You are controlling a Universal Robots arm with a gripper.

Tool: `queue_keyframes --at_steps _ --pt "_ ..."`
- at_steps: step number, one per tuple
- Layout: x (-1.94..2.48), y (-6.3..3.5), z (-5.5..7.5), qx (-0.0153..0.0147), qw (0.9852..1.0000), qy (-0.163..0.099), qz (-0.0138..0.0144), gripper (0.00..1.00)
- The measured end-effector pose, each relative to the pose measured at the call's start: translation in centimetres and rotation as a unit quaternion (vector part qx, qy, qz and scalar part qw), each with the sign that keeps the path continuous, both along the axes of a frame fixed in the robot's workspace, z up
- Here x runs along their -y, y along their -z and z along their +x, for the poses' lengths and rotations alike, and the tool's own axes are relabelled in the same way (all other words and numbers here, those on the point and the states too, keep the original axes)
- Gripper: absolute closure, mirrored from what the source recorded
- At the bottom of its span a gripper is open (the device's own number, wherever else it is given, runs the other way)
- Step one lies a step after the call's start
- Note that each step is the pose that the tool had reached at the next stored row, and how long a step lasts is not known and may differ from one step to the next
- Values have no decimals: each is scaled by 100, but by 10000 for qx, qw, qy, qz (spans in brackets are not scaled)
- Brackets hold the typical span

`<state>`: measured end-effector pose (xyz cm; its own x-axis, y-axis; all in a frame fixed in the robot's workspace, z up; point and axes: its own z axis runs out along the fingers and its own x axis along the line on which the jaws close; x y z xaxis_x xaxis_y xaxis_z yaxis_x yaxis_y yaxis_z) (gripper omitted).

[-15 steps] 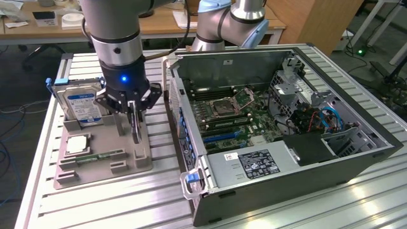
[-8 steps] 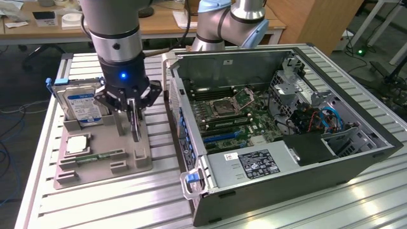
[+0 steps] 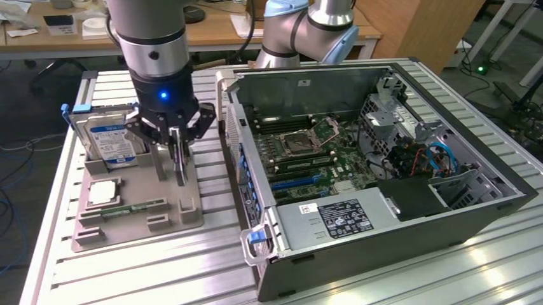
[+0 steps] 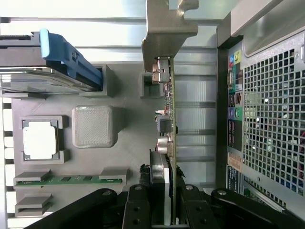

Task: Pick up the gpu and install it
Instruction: 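Pick up the gpu and move the gpu toward the slot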

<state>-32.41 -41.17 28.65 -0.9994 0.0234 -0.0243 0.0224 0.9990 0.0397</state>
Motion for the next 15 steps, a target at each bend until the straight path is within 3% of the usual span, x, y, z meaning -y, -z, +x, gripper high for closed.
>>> queue_keyframes --at_steps 15 --pt "0 -143 0 0 10000 0 3 72"
